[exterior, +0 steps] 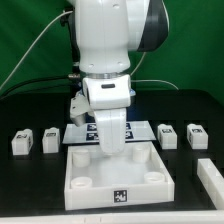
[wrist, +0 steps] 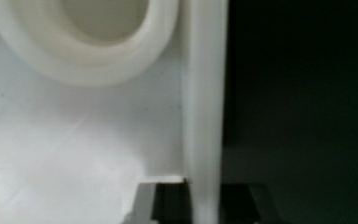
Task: Assemble one leg
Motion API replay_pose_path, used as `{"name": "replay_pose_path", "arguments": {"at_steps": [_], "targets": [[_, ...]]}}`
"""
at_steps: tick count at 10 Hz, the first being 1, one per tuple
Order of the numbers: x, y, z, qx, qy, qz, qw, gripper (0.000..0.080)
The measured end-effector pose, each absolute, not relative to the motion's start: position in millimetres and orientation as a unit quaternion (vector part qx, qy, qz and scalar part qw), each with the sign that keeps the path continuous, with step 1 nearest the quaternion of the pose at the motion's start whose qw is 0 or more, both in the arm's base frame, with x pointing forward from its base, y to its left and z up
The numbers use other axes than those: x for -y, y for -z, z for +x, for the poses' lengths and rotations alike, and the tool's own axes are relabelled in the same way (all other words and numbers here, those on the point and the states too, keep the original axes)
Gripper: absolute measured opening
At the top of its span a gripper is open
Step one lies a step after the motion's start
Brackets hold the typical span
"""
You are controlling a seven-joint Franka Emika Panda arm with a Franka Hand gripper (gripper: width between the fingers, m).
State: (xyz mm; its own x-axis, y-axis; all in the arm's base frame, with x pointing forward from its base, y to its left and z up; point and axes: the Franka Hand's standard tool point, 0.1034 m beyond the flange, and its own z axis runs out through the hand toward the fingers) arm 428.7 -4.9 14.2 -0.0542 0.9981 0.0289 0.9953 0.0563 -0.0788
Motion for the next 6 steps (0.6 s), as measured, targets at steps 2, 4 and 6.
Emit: {"name": "replay_pose_path", "arguments": {"at_steps": [2,4,6], "targets": [[5,-14.2,429,0.726,-0.019,-0.687,0.038,0.0061],[4,-14.2,430,0.726,-0.018,-0.687,0.037,0.0061],[-12,-13.8,449,0.721,-0.007,-0.692,0.033,0.0061]]}}
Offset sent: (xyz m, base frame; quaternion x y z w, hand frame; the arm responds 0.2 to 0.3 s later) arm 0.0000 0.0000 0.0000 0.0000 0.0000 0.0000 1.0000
